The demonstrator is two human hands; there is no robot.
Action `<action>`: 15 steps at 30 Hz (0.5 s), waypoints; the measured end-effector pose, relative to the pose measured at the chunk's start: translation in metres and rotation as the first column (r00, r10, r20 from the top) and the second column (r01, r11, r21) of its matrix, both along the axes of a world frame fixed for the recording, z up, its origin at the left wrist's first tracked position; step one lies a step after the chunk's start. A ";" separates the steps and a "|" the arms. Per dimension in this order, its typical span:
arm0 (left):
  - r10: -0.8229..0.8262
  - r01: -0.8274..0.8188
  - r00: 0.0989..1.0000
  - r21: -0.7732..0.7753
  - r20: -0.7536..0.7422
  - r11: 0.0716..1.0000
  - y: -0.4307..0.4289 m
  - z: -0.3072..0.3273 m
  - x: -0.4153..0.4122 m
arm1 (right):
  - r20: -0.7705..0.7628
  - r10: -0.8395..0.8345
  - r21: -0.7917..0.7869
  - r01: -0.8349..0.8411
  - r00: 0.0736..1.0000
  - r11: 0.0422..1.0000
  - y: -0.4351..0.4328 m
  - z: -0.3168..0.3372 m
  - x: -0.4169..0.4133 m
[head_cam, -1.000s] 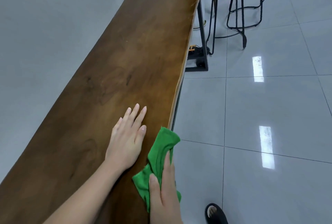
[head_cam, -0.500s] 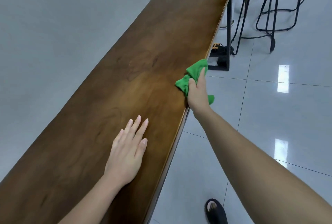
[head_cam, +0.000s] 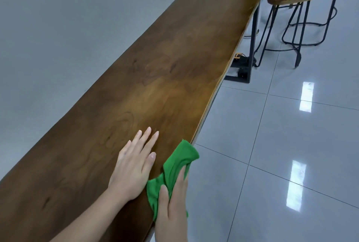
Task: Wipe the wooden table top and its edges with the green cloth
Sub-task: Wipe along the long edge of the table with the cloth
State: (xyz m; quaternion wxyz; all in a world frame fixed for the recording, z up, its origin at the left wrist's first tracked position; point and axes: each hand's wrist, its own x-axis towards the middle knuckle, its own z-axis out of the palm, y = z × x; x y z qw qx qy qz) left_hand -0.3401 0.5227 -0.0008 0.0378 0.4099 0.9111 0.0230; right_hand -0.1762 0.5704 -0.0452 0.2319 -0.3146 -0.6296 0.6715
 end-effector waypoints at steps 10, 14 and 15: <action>0.047 -0.047 0.998 -0.015 0.037 0.999 0.006 0.003 -0.001 | 0.008 -0.073 0.039 0.072 0.997 0.997 0.200 0.005 -0.107; 0.053 -0.053 0.998 -0.011 0.038 0.999 0.009 0.006 0.001 | 0.014 -0.093 0.016 0.093 0.996 0.996 0.229 0.008 -0.122; 0.051 -0.051 0.998 -0.008 0.041 0.999 0.008 0.006 0.002 | 0.011 -0.091 0.013 0.091 0.996 0.996 0.227 0.009 -0.120</action>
